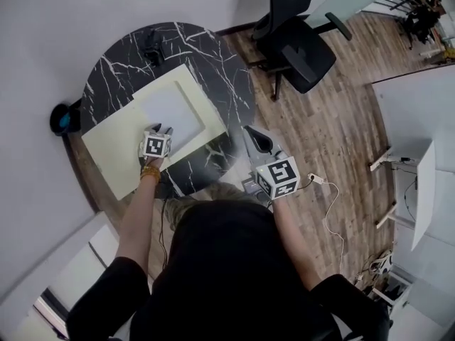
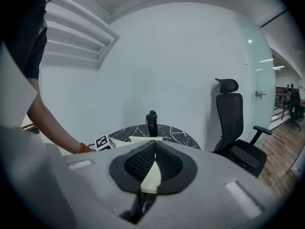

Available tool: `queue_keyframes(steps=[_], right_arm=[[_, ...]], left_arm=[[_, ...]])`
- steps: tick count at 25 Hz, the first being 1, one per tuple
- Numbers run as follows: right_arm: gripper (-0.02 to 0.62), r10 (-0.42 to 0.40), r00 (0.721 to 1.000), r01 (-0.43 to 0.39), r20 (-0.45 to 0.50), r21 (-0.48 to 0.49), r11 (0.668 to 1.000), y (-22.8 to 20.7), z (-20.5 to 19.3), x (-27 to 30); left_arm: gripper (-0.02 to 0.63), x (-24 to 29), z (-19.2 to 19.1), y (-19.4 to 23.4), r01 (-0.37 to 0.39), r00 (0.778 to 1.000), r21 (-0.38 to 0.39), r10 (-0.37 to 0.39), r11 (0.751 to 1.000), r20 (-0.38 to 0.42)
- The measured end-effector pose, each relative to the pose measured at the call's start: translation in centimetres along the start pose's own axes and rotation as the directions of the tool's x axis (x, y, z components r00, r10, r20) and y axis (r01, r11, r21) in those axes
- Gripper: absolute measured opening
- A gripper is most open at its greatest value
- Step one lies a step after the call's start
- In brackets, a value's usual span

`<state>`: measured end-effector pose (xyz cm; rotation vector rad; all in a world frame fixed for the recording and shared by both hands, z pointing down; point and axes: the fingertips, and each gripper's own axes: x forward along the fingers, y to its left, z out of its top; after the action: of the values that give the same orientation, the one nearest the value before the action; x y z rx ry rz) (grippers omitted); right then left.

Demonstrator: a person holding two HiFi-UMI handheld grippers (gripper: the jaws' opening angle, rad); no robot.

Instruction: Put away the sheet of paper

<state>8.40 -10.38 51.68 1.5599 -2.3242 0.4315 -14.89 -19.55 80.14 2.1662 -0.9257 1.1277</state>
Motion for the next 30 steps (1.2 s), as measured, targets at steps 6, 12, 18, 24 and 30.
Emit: queue_keyframes(steps=[6, 12, 18, 24, 30], right_arm=[[-0.002, -0.001, 1.000, 0.001, 0.005, -0.011, 1.000, -0.1, 0.3, 0.0], [-0.002, 0.077, 0.997, -0.076, 0.015, -0.039, 0.996, 2.0, 0.6, 1.6], [-0.002, 0.168, 0.985, -0.166, 0.028, -0.063, 0.984, 4.3, 2.1, 3.8], [-0.002, 0.229, 0.971, -0.223, 0.071, -0.085, 0.971, 5.8, 3.9, 5.0], [-0.002, 0.300, 0.949, -0.287, 0.098, -0.127, 0.949, 7.7, 5.2, 5.0]], left_arm=[[0.193, -0.3, 3.3, -0.6, 0.009, 0.995, 0.019, -0.010, 1.000, 0.098], [0.193, -5.5, 6.0, -4.1, 0.003, 0.962, 0.063, -0.020, 0.998, 0.272], [0.193, -12.6, 8.2, -7.5, -0.010, 0.901, 0.050, -0.012, 0.999, 0.433], [0.183, -18.5, 10.1, -10.4, -0.020, 0.849, 0.111, -0.042, 0.994, 0.526], [0.181, -22.4, 11.9, -11.3, -0.075, 0.816, 0.167, -0.036, 0.983, 0.577]])
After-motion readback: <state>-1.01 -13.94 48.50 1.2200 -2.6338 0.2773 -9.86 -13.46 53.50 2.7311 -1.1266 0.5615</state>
